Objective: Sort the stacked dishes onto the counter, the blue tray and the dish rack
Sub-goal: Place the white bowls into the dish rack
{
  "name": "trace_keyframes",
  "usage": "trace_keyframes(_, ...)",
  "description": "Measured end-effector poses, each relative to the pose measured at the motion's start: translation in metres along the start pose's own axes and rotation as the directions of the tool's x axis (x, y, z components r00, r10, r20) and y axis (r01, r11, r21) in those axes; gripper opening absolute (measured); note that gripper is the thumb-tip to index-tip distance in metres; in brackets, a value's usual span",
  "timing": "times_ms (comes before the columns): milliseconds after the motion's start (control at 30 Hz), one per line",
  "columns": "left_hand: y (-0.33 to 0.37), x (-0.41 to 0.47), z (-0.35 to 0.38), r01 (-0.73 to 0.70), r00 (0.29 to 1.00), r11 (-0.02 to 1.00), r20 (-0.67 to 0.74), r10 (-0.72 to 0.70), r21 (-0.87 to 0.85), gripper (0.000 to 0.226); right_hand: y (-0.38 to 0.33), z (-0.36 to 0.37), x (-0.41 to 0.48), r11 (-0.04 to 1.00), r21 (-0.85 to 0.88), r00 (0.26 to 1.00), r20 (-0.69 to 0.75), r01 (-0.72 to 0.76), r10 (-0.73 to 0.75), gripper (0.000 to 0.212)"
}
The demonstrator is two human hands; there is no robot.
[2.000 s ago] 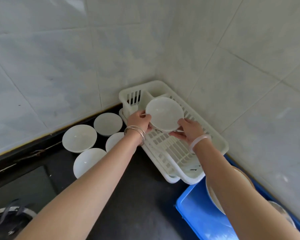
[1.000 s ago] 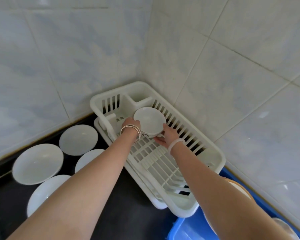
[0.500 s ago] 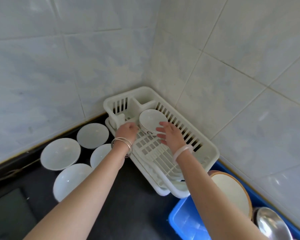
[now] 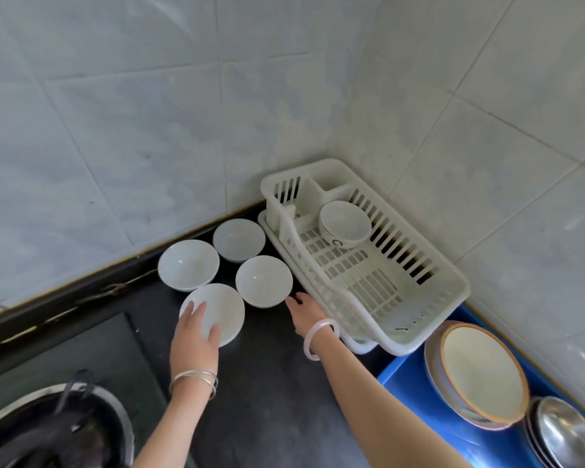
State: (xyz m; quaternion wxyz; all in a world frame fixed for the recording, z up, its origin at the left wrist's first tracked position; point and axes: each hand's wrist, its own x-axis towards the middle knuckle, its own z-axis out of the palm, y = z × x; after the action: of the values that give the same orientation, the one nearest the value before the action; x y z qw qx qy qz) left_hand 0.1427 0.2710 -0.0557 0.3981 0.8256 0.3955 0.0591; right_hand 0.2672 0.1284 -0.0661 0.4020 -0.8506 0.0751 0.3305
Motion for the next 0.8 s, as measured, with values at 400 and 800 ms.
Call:
trace_keyframes(400, -0.045, 0.016, 0.001, 0.291, 0.957, 0.843, 0.139, -0.256, -0.451, 0.052, -0.027, 0.024, 0.021, 0.770, 0.624, 0.986, 0.007, -0.137, 0.169, 0.026)
trace_keyframes(800, -0.055, 0.031, -0.002, 0.452, 0.881, 0.510, 0.277, -0.383, -0.732, 0.032, -0.049, 0.027, -0.025, 0.937, 0.334, 0.992, -0.097, 0.104, -0.076, 0.019)
